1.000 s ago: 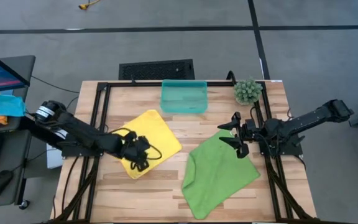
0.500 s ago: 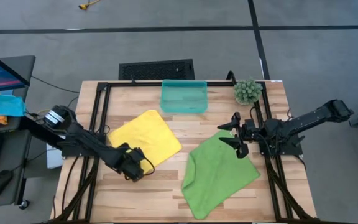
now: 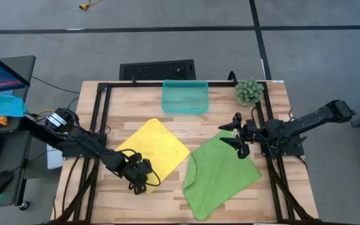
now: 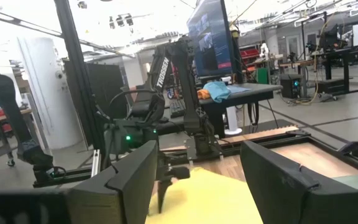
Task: Roll microfiber towels into tight, uniform cylinder then place into a basket
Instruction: Fold the yellow microfiber towel
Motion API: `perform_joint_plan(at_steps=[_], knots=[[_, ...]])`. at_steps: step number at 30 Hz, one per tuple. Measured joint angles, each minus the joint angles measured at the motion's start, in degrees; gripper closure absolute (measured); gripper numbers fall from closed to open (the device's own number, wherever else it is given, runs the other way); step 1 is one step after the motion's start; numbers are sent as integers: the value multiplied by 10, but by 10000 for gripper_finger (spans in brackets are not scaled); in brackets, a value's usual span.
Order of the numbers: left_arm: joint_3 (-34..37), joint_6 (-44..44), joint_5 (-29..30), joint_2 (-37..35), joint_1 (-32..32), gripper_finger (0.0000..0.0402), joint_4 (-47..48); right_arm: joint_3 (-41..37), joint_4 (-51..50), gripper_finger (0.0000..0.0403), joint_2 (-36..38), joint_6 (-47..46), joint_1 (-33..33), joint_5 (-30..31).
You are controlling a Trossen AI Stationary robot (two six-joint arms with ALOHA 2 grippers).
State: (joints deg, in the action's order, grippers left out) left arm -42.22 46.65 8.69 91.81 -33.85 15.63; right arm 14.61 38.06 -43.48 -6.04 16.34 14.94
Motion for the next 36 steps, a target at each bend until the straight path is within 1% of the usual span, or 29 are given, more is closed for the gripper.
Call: perform_joint_plan(at_steps=[2, 5, 9, 13, 14, 15, 17, 20, 23, 26, 32, 36], knots=[[-5, -35, -4, 0, 1, 281, -5, 0, 0, 148, 0, 0, 0, 0], [-26, -80, 27, 0, 10, 281, 1, 0, 0, 148, 0, 0, 0, 0], [-52, -156, 116, 0, 33, 281, 15, 0, 0, 148, 0, 0, 0, 0], [-61, -195, 229, -1, 65, 281, 74, 0, 0, 148, 0, 0, 0, 0], [-61, -196, 245, -1, 77, 281, 93, 0, 0, 148, 0, 0, 0, 0], [-61, -195, 250, -1, 90, 281, 110, 0, 0, 148, 0, 0, 0, 0], [-61, -195, 242, -1, 121, 281, 141, 0, 0, 148, 0, 0, 0, 0], [-61, -216, 203, -1, 172, 288, 160, 0, 0, 148, 0, 0, 0, 0], [-61, -261, 144, -1, 229, 306, 159, 0, 0, 148, 0, 0, 0, 0], [-61, -293, 105, -1, 277, 330, 158, 0, 0, 148, 0, 0, 0, 0], [-61, -358, 39, -1, 337, 374, 158, 0, 0, 148, 0, 0, 0, 0], [-54, -370, 32, -2, 364, 398, 158, 0, 1, 148, 0, 0, 0, 0]])
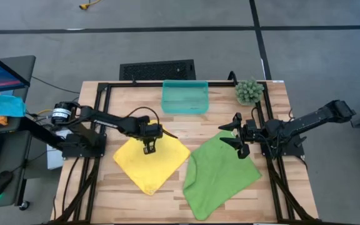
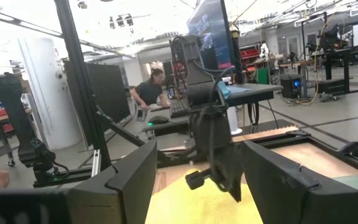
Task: Roll microfiber towels into tight, uniform cylinder then place into a basket
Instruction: Fold the yellow microfiber towel
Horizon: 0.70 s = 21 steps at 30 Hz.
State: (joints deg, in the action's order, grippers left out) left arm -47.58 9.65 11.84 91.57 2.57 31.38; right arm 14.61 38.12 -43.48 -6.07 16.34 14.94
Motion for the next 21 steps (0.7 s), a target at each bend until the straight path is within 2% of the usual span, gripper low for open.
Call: perform_joint_plan(at_steps=[4, 9, 11, 16, 21], knots=[[30, 28, -3, -1, 25, 398, 13, 0, 0, 148, 0, 0, 0, 0], [53, 82, 0, -4, 19, 400, 3, 0, 0, 148, 0, 0, 0, 0], [53, 133, 3, -3, 10, 400, 8, 0, 0, 148, 0, 0, 0, 0], [53, 342, -1, -5, -30, 401, 71, 0, 0, 148, 0, 0, 0, 0], [51, 441, -18, -4, -93, 401, 132, 0, -10, 148, 0, 0, 0, 0]])
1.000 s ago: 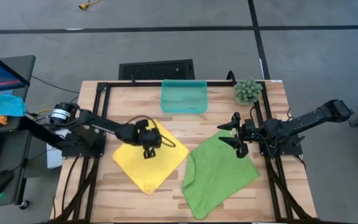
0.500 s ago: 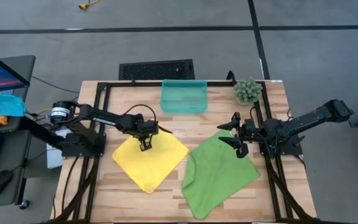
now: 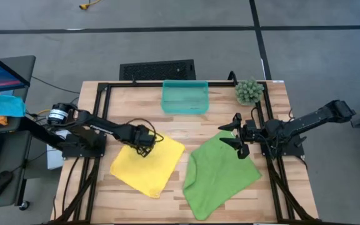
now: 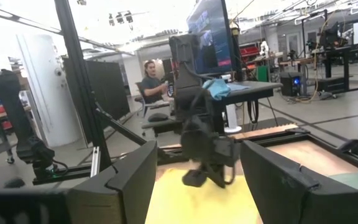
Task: Roll microfiber towels into tight, uniform cylinder then place into a basket
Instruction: Fold the yellow microfiber towel
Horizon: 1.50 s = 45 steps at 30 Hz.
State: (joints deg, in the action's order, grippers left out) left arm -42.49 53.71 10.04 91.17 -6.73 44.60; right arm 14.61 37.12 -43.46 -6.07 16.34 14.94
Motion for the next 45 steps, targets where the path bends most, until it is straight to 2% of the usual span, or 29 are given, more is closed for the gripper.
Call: perform_joint_plan(at_steps=[3, 9, 12, 15, 20, 22, 29, 36, 45], knots=[[-16, 28, -28, 2, -44, 401, 25, 0, -7, 148, 0, 0, 0, 1], [-58, 55, -44, 5, -124, 401, 24, 0, -9, 148, 0, 0, 0, 2], [-72, 55, -28, 5, -148, 401, 29, 0, -9, 148, 0, 0, 0, 2], [-91, 37, 13, 5, -155, 401, 42, 0, -9, 148, 0, 0, 0, 2], [-118, 16, 101, 4, -148, 401, 133, 0, -9, 148, 0, 0, 0, 2], [-117, 14, 117, 3, -141, 401, 154, 0, -9, 148, 0, 0, 0, 2], [-68, -46, 112, 3, -96, 401, 121, 0, -9, 148, 0, 0, 0, 2], [-38, -97, 65, 3, -51, 401, 52, 0, -9, 148, 0, 0, 0, 2], [3, -79, 52, 0, -18, 401, 59, 0, -9, 148, 0, 0, 0, 2]])
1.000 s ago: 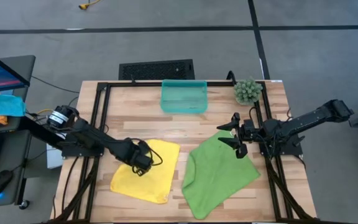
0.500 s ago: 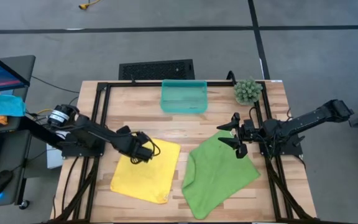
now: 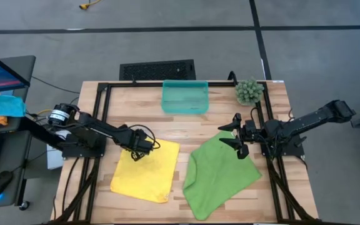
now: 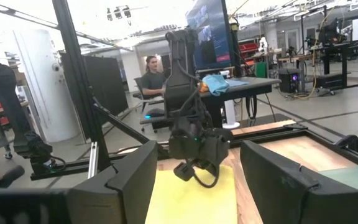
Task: Roll microfiber towels into tight, uniform cylinder then place into a basket
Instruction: Fold the yellow microfiber towel
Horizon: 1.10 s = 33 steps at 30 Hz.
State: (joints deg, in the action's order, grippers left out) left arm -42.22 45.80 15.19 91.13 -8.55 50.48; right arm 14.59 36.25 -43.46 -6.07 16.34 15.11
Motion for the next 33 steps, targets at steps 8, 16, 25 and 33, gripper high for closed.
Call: perform_joint_plan(at_steps=[8, 16, 25, 33], knots=[[10, 95, 7, 3, -1, 401, 62, 0, 0, 148, 0, 0, 0, 0], [-20, 78, 66, 3, -32, 401, 41, 0, 0, 148, 0, 0, 0, 0], [-74, -23, 89, 3, -39, 401, -63, 0, 0, 148, 0, 0, 0, 0], [-74, -154, 37, 8, -39, 401, -273, 0, 0, 148, 0, 0, 0, 0]])
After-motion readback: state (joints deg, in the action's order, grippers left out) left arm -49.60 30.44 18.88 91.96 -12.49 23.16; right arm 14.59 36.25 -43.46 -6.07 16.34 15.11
